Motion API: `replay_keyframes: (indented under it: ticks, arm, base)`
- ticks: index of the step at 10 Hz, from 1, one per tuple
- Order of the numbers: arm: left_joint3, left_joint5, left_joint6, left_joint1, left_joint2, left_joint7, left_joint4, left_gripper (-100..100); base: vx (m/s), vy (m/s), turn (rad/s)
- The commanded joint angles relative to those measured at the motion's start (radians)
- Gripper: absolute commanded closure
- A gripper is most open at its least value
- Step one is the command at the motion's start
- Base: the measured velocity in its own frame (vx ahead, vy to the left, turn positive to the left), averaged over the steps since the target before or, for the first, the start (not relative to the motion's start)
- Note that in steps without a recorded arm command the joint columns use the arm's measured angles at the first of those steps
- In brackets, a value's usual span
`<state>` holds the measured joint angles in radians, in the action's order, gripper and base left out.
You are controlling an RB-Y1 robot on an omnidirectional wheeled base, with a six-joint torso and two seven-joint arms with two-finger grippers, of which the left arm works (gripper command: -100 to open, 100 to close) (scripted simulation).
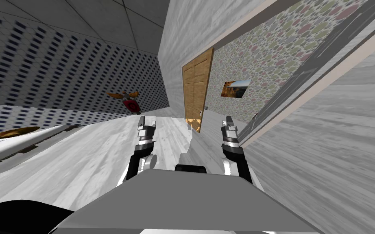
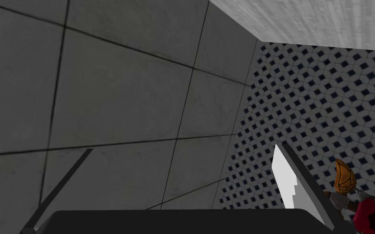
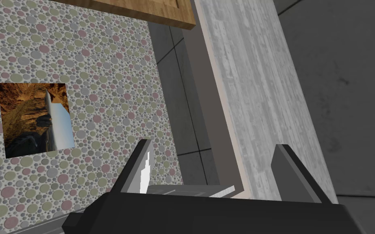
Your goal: Push the door open
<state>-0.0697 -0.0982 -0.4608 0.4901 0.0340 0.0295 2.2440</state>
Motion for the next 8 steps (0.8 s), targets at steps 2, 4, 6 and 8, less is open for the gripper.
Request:
replay_keyframes:
  ticks: [2, 4, 6, 8]
  arm:
    - [0.003, 0.008, -0.011, -0.019, 0.010, -0.008, -0.049, -100]
    - [0.006, 0.016, -0.020, -0.035, 0.017, -0.015, -0.092, -100]
    - [0.009, 0.023, -0.030, -0.052, 0.024, -0.022, -0.136, -100]
    - [0.012, 0.028, -0.036, -0.064, 0.028, -0.027, -0.166, -100]
  base:
    - [0.081, 0.000, -0.109]
    - [0.133, 0.008, -0.095]
    - [0.148, 0.005, -0.107]
    - [0.087, 0.008, -0.065]
